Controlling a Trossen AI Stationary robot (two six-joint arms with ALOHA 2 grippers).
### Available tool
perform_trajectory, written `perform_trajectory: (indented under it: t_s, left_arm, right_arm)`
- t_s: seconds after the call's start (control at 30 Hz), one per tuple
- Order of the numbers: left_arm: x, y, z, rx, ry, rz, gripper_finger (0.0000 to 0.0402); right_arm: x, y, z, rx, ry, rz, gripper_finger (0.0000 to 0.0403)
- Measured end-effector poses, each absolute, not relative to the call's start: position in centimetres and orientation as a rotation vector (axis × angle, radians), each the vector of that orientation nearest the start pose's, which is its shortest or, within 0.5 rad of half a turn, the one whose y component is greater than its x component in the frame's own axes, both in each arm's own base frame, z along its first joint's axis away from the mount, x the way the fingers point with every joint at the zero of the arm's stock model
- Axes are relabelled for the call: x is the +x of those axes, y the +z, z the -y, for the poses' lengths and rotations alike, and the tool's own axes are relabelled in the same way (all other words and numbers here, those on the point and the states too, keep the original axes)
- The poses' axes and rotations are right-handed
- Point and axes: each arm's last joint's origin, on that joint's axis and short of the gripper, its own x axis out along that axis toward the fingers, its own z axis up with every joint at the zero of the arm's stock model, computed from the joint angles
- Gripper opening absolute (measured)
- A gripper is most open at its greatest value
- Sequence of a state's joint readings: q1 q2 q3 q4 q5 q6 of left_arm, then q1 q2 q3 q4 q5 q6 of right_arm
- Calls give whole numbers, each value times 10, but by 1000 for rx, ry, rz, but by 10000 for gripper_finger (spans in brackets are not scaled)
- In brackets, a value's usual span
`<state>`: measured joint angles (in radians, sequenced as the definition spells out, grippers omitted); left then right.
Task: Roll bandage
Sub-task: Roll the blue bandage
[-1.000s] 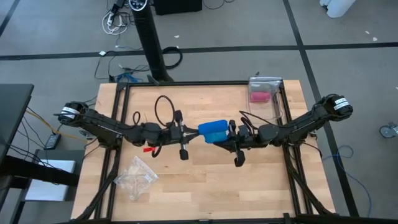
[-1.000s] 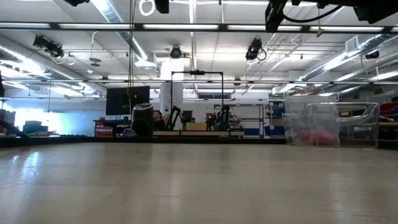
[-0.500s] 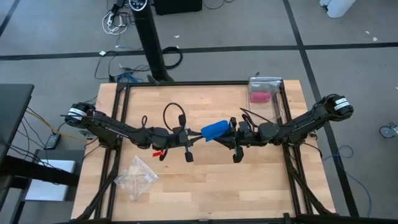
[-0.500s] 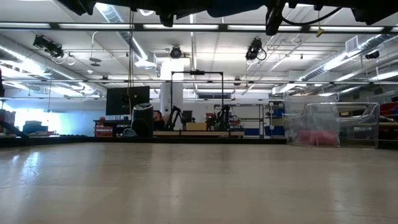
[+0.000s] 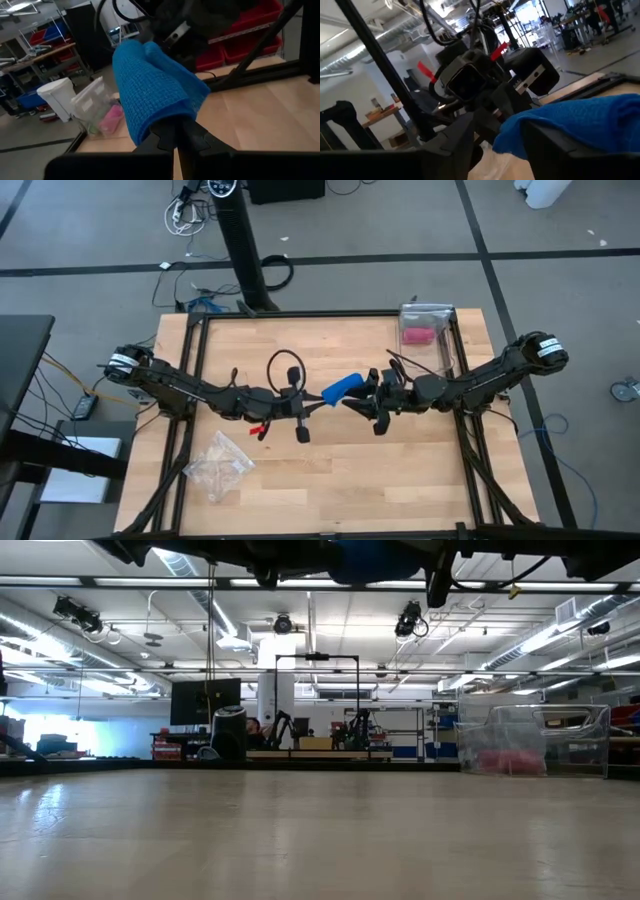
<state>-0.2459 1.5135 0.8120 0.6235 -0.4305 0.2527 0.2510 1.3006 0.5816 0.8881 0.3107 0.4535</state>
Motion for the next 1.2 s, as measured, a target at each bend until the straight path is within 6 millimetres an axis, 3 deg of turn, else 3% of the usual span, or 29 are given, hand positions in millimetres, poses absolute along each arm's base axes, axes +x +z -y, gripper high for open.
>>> perform_trajectory:
  t_s: [0.47,0.87,1.0,1.2]
  left_arm:
    - [314,231,71,300,132,-250,8]
    - [312,214,72,312,126,-394,8]
    - [319,196,73,340,165,-437,8]
    - [337,151,77,380,206,-472,8]
  right_arm:
    - [265,240,-50,661,-95,19,173]
    - [271,212,-51,757,-185,-146,169]
    - [276,199,-55,738,-194,-195,169]
    - [282,174,-62,716,-205,-289,169]
